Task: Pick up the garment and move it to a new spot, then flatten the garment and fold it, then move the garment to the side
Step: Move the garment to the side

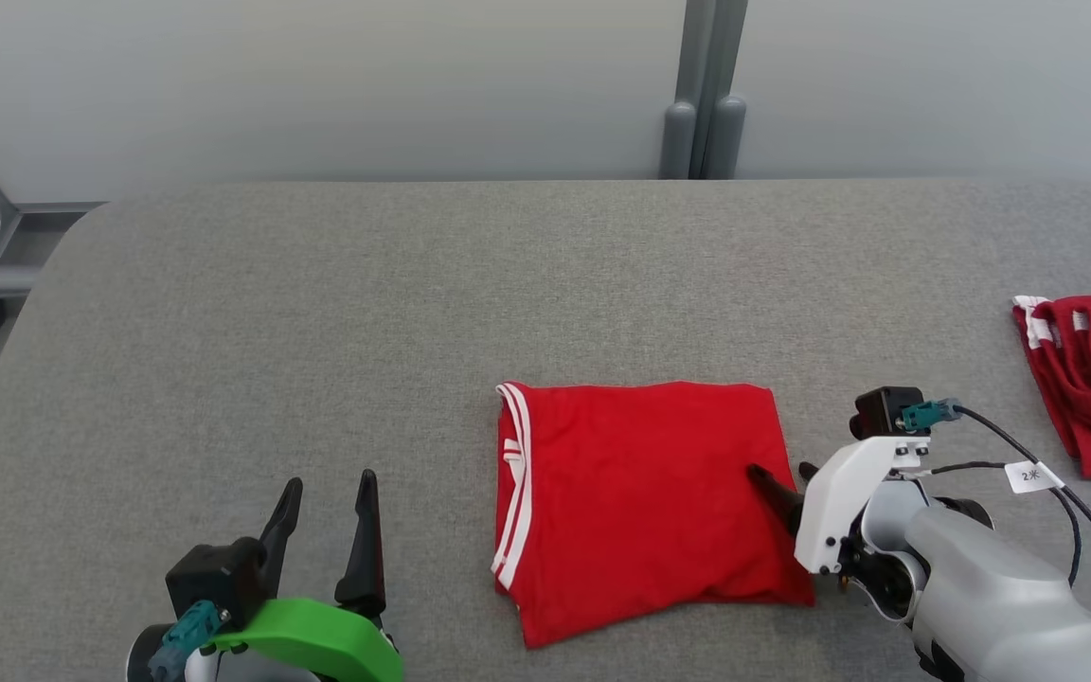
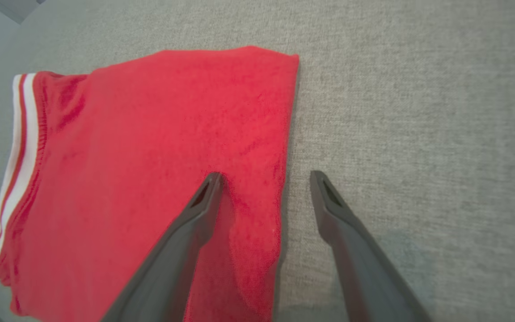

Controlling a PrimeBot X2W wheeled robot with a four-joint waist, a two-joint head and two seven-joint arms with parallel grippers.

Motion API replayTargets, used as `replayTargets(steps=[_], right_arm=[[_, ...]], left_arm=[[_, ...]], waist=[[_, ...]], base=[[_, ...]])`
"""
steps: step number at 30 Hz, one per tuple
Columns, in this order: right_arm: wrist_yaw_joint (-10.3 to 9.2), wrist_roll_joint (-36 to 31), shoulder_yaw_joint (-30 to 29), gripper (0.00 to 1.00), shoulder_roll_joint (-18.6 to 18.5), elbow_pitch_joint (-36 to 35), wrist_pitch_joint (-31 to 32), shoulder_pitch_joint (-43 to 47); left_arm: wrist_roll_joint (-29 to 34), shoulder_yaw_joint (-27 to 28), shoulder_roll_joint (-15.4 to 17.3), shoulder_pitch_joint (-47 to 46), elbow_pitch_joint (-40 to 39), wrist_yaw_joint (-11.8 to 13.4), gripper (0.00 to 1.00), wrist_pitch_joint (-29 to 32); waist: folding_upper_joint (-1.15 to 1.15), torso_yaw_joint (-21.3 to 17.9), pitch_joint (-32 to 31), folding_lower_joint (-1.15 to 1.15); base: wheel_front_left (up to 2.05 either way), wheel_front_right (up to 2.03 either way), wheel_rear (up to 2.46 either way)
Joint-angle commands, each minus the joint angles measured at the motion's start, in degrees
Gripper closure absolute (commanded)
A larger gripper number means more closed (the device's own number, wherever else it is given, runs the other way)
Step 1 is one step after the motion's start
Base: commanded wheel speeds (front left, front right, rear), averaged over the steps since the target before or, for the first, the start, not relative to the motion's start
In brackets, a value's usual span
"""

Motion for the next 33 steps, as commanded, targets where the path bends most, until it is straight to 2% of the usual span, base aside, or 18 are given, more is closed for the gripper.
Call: replayTargets(steps=[1, 6, 8, 10, 11, 12, 22, 28, 33], right_arm=[[0.03, 0.8, -0.4, 0.0, -0.3, -0.1, 0.7, 0.5], [0.03, 2.9, -1.6, 0.0, 0.0, -0.9, 2.9, 0.9], [0.03, 3.6, -1.9, 0.58, -0.2, -1.6, 3.5, 1.0], [0.03, 3.9, -2.0, 0.75, -0.4, -2.3, 3.4, 0.8], [0.03, 3.8, -2.0, 0.8, -0.5, -2.6, 3.2, 0.6], [0.03, 3.7, -2.0, 0.99, -0.5, -2.8, 2.9, 0.4], [0.0, 2.3, -1.8, 1.0, -2.5, -4.4, 1.7, -1.1], [0.0, 1.3, -1.8, 1.0, -4.0, -4.4, 1.8, -2.3], [0.0, 0.5, -2.2, 1.0, -5.4, -4.4, 2.4, -3.7]], left_arm=[[0.3, 0.1, 0.4, -0.7, -0.1, 0.1, 0.0, 0.1], [0.3, 0.0, 0.5, -0.9, 0.0, 0.2, 0.0, 0.2], [0.2, 0.0, 0.4, -1.1, 0.1, 0.2, 0.0, 0.2], [0.1, 0.1, 0.4, -1.2, 0.2, 0.3, 0.0, 0.1], [0.1, 0.1, 0.4, -1.2, 0.2, 0.3, 0.0, 0.0], [0.0, 0.1, 0.4, -1.2, 0.2, 0.2, 0.0, -0.1], [-0.4, 0.4, 0.1, -1.2, 0.2, 0.2, 0.0, -1.0], [-0.6, 0.2, -0.4, -1.0, 0.4, -0.1, 0.0, -1.3], [-0.8, 0.1, -1.0, -1.4, 0.8, -0.5, 0.0, -2.0]], waist=[[0.0, 1.5, 1.1, 0.0], [0.0, 2.4, 1.6, 0.0], [0.0, 2.6, 1.7, 0.0], [0.0, 2.6, 1.8, 0.0], [0.0, 2.5, 1.9, 0.0], [0.0, 2.5, 1.9, 0.0], [0.0, -0.5, 1.5, 0.0], [0.0, -4.2, 1.3, 0.0], [0.0, -9.0, 1.3, 0.0]], base=[[0.0, 0.0, 0.0], [0.0, 0.0, 0.0], [0.0, 0.0, 0.0], [0.0, 0.0, 0.0], [0.0, 0.0, 0.0], [0.0, 0.0, 0.0], [0.0, 0.0, 0.0], [0.0, 0.0, 0.0], [0.0, 0.0, 0.0]])
